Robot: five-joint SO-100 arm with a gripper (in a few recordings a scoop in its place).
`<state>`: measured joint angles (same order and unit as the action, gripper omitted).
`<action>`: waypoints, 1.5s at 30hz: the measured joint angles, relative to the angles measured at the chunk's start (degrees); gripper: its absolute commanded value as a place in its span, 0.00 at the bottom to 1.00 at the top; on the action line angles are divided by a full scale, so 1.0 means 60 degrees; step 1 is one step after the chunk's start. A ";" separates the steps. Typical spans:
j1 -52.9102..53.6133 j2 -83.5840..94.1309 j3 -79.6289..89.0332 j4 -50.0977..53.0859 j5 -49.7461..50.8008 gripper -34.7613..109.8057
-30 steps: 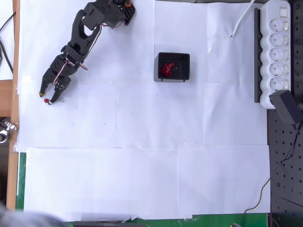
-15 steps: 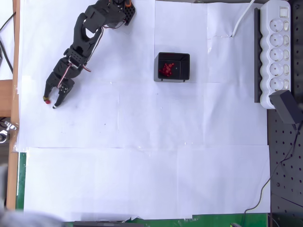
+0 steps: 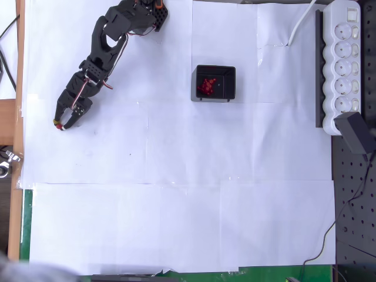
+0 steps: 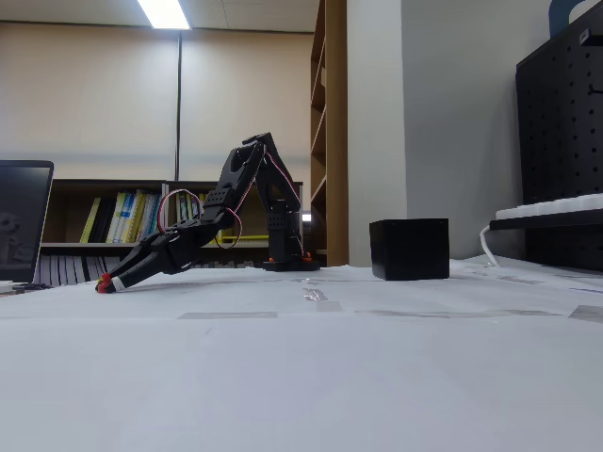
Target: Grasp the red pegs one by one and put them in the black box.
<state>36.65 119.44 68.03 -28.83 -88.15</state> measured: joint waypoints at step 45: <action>-1.3711 -0.6665 0.2095 1.6450 -0.8276 0.24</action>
<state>-45.62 79.45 80.60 69.87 -137.81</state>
